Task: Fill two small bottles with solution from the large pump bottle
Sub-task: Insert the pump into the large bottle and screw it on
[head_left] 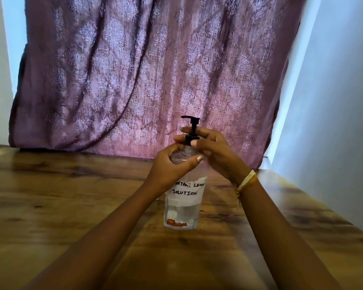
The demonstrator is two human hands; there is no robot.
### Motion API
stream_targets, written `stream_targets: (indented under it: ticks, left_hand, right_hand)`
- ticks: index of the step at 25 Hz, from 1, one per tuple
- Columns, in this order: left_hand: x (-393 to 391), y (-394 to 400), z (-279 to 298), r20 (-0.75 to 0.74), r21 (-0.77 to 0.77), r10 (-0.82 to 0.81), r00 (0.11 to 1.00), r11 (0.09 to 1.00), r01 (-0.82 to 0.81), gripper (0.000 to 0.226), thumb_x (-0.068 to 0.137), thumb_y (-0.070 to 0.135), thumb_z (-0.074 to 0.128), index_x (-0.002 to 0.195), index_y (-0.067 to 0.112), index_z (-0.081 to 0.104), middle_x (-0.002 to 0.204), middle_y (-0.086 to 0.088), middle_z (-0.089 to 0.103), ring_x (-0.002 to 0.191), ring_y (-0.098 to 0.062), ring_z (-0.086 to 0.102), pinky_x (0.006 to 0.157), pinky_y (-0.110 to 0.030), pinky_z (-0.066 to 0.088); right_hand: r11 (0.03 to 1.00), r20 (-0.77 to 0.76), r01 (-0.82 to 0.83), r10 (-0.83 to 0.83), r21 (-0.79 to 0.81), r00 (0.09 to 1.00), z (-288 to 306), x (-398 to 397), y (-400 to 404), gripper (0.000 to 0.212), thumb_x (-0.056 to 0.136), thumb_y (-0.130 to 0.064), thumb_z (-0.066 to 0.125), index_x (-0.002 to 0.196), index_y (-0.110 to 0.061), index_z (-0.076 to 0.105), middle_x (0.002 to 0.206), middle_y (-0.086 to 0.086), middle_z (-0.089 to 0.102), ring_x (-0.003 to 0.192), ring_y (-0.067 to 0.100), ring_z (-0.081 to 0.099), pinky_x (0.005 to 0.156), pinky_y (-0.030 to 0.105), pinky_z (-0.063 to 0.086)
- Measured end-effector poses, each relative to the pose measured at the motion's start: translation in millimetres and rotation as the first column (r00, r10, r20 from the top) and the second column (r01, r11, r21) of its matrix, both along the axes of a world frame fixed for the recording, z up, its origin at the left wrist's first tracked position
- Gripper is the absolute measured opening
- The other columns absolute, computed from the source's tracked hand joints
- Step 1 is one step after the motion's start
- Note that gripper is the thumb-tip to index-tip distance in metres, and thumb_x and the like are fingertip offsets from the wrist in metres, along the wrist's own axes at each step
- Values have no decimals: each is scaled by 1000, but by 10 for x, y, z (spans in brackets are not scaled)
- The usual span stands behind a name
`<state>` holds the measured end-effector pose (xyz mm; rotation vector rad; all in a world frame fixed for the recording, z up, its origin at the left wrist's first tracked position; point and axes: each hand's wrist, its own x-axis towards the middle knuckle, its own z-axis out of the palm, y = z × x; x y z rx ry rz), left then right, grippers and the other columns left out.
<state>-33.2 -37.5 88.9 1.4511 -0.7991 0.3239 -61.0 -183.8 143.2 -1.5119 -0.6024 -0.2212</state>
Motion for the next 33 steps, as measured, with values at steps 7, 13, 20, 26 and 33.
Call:
stream_targets:
  ticks: [7, 13, 20, 26, 33]
  left_hand:
    - [20, -22, 3, 29, 16, 4, 1000, 1000, -5, 28, 80, 17, 75, 105, 13, 64, 92, 12, 69, 81, 11, 66, 68, -9, 51]
    - [2, 12, -17, 43, 50, -22, 999, 999, 20, 24, 81, 19, 71, 102, 13, 60, 94, 13, 66, 83, 17, 62, 67, -5, 47]
    - [-17, 52, -19, 7, 42, -86, 996, 995, 85, 49, 74, 29, 73, 113, 4, 57, 94, 10, 67, 81, 12, 65, 67, -10, 51]
    - [-32, 56, -29, 19, 74, -55, 998, 996, 54, 39, 77, 25, 75, 108, 8, 58, 95, 12, 67, 85, 14, 63, 67, -6, 48]
    - [-51, 44, -19, 18, 79, -29, 999, 996, 27, 32, 79, 21, 74, 105, 23, 56, 95, 17, 64, 86, 19, 61, 69, -4, 46]
  right_hand:
    - [943, 128, 332, -328, -12, 936, -102, 100, 95, 31, 71, 3, 79, 85, -15, 58, 75, -3, 65, 70, 10, 65, 65, 23, 56]
    - [996, 14, 4, -5, 88, 1000, -132, -13, -43, 44, 83, -5, 58, 124, 8, 55, 123, 26, 61, 111, 31, 63, 99, 42, 51]
    - [974, 88, 217, -223, 72, 971, -182, 40, 55, 32, 72, -8, 74, 101, -14, 63, 95, 3, 71, 90, 17, 69, 77, 28, 57]
    - [994, 56, 38, -44, 102, 997, -123, -56, -29, 30, 87, -5, 58, 116, 1, 62, 110, 16, 70, 103, 25, 68, 88, 36, 57]
    - [959, 127, 284, -284, 18, 950, -135, -28, 88, 34, 77, -13, 75, 109, -12, 63, 96, 3, 73, 92, 16, 70, 80, 29, 58]
